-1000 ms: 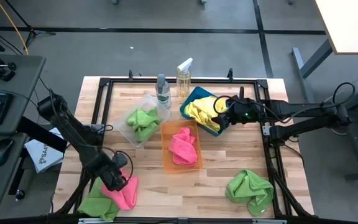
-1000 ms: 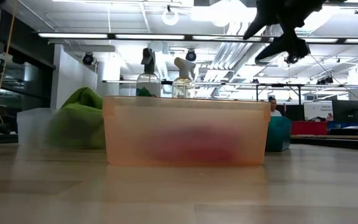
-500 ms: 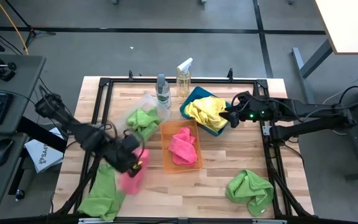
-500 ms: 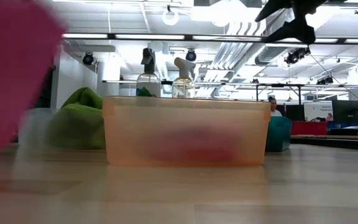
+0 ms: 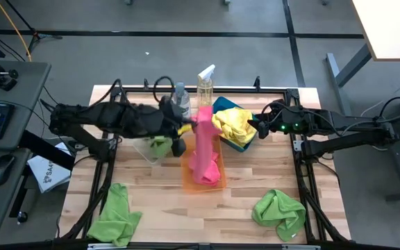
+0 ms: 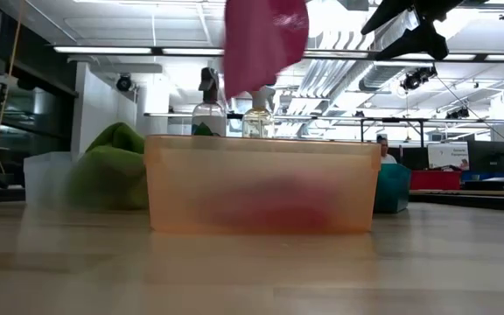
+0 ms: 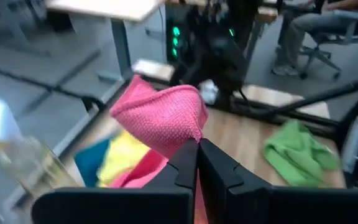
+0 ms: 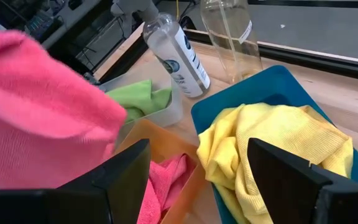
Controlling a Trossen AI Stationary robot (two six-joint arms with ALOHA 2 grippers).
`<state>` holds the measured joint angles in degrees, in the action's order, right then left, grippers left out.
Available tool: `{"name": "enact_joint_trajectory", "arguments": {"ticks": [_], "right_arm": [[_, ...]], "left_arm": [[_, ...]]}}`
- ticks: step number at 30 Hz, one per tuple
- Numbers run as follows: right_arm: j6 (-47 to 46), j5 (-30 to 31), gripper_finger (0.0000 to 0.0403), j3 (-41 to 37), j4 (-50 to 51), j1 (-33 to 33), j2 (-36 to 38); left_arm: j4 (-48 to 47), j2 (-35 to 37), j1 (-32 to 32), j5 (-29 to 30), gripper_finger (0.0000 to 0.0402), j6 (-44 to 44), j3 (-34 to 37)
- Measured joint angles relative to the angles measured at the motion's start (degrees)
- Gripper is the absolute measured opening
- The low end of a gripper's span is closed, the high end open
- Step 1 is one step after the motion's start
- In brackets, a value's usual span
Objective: Sort microfiber towel by color & place in baskets
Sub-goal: Put the pink towel into the orange bin
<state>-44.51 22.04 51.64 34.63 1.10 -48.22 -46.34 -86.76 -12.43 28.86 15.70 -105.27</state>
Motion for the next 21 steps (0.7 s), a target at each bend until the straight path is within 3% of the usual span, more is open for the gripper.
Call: {"name": "enact_joint_trajectory", "arguments": {"ticks": [5,12,15,21], "right_arm": [[0.0,0.0,0.0266,0.0,0.1,0.0,0.0],[0.0,0.7,0.0266,0.0,0.5,0.0,0.0],[0.0,1.8,0.0266,0.0,0.7,0.0,0.0],[0.0,2.0,0.0266,0.0,1.1,0.0,0.0]], "left_arm": [[2.1,0.1,1.6,0.4,0.0000,-4.2,-0.1],[0.8,0.2,-1.3,0.3,0.0000,0.7,5.8],[7.3,0.1,-2.6,-0.8,0.0000,2.7,13.0],[29.5,0.0,-4.1,-5.9,0.0000,11.3,30.1]]}}
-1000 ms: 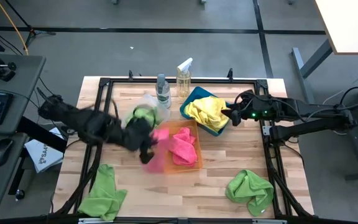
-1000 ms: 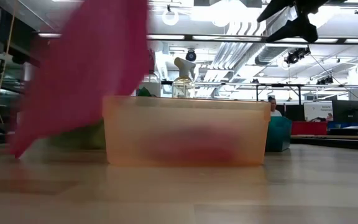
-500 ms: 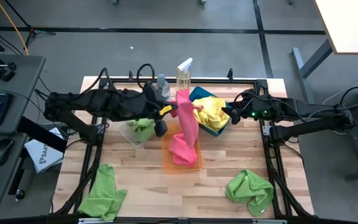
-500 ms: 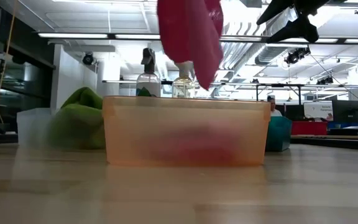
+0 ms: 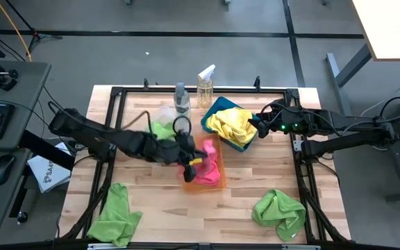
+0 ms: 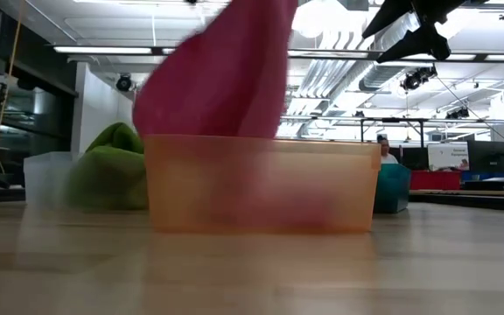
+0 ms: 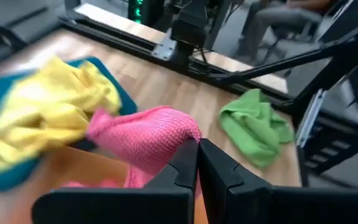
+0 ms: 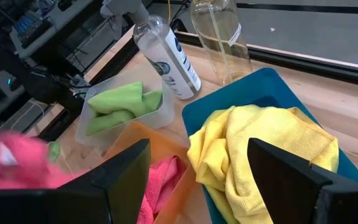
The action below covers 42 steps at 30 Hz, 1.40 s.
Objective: Sort microfiber towel by color & place in baskets
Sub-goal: Put the pink towel into the orange bin
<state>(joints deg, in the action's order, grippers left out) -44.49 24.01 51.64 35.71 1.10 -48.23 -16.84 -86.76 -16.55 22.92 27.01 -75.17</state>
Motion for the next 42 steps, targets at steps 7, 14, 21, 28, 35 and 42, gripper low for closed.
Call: {"name": "enact_joint_trajectory", "arguments": {"ticks": [7,14,21,28,35,42], "right_arm": [[0.0,0.0,0.0266,0.0,0.1,0.0,0.0],[-0.5,0.1,0.0266,0.0,0.1,0.0,0.0],[-0.7,0.0,0.0266,0.0,0.1,0.0,0.0],[-1.7,0.9,0.0266,0.0,0.1,0.0,-0.3],[-1.9,1.4,0.0266,0.0,0.1,0.0,-0.7],[-2.0,1.4,0.0266,0.0,0.1,0.0,-1.2]], "left_arm": [[31.1,0.0,1.6,0.8,0.0000,4.4,13.8],[36.6,0.0,5.0,1.2,0.0000,1.0,15.5],[24.2,0.0,4.4,1.0,0.0000,0.5,15.4],[12.6,-4.3,1.3,3.0,0.0000,7.7,17.1],[20.1,-14.4,0.3,-6.4,0.0000,15.5,18.9],[15.1,-12.7,1.5,-12.7,0.0016,15.8,18.9]]}}
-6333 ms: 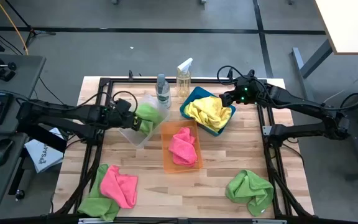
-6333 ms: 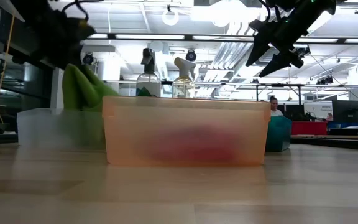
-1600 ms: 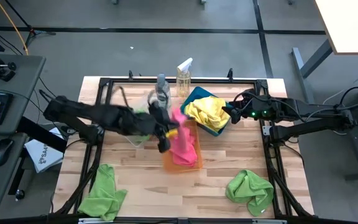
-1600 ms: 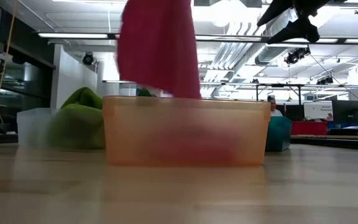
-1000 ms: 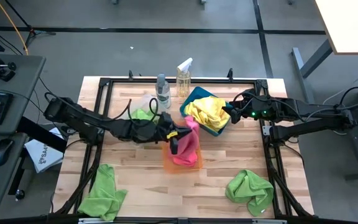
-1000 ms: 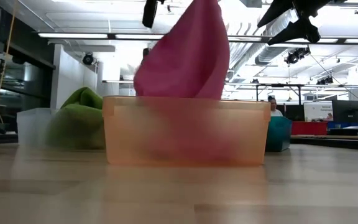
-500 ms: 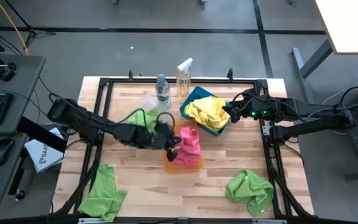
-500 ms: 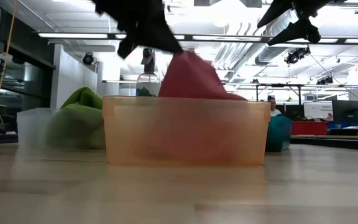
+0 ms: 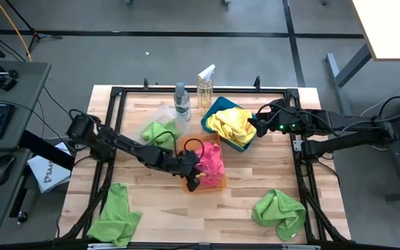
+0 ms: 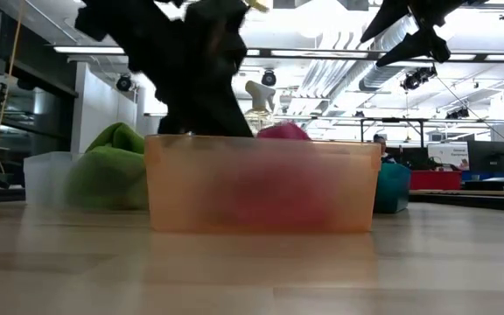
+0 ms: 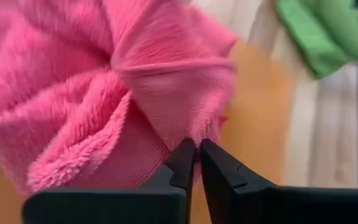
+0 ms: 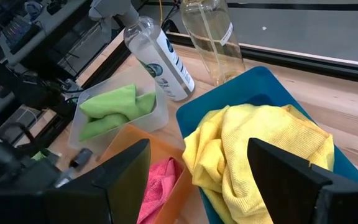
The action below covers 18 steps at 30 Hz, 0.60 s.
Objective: Sort microfiber towel by color & place in baskets
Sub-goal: Put the pink towel into the orange bin, then put the right green towel into the transparent bin
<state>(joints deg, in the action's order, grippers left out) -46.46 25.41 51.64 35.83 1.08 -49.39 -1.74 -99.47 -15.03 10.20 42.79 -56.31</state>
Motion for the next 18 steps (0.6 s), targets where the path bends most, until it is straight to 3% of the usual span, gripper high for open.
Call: {"name": "enact_joint_trajectory", "arguments": {"ticks": [6,9,11,14,18], "right_arm": [[0.4,-2.0,0.0266,0.0,1.3,0.0,-0.1],[0.1,-5.7,0.0266,0.0,2.8,0.0,-0.1],[-1.3,-10.9,0.0266,0.0,3.8,0.0,-0.3],[-5.0,-23.6,0.0266,0.0,5.4,-1.9,-1.9],[-10.7,-34.9,0.0266,0.0,8.5,-11.0,-6.0]], "left_arm": [[-9.2,9.3,1.2,-1.1,0.0084,-3.6,-0.1],[-14.5,14.6,1.1,-0.6,0.0126,-4.4,-0.2],[-18.9,17.9,1.0,-0.7,0.0151,-3.7,-0.2],[-24.8,22.6,-0.2,-0.4,0.0180,-0.9,-0.2],[-28.2,26.7,-3.5,3.8,0.0201,3.3,0.1]]}}
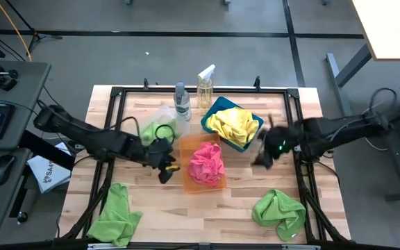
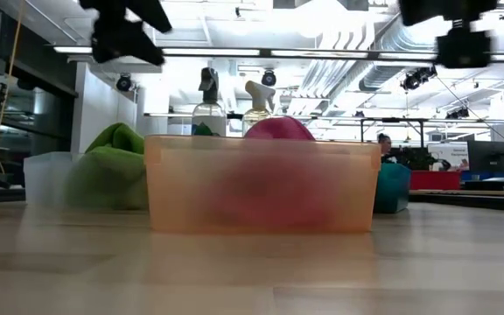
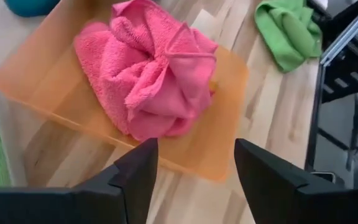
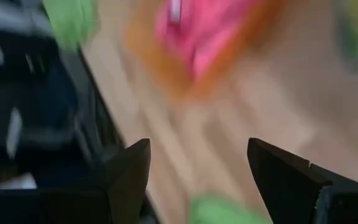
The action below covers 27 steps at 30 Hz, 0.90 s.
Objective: Sort microfiber towel by color & place in baskets
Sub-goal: Put the right green towel into the transparent bin
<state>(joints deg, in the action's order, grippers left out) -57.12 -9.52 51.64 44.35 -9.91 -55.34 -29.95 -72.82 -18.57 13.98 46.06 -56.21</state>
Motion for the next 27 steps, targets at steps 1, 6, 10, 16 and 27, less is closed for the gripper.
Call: {"name": "enact_joint_trajectory", "arguments": {"ticks": [1,6,10,16,27], "right_arm": [[-1.8,-1.1,0.0266,0.0,0.6,-2.9,-1.3],[-12.5,-4.6,0.0266,0.0,3.7,-17.9,-9.9],[-25.3,-4.5,0.0266,0.0,9.8,-26.6,-16.8],[-38.4,-3.8,0.0266,0.0,7.5,-33.8,-25.5],[-41.5,-3.2,0.0266,0.0,5.5,-35.3,-38.1]], "left_arm": [[0.0,0.7,-1.0,1.2,0.0203,1.0,0.2],[0.3,2.3,-5.8,6.3,0.0205,7.7,1.2],[1.1,2.4,-8.9,11.2,0.0205,11.1,1.2],[3.5,2.9,-9.7,12.7,0.0205,12.3,1.2],[11.4,13.6,-6.8,12.7,0.0205,5.9,1.2]]}}
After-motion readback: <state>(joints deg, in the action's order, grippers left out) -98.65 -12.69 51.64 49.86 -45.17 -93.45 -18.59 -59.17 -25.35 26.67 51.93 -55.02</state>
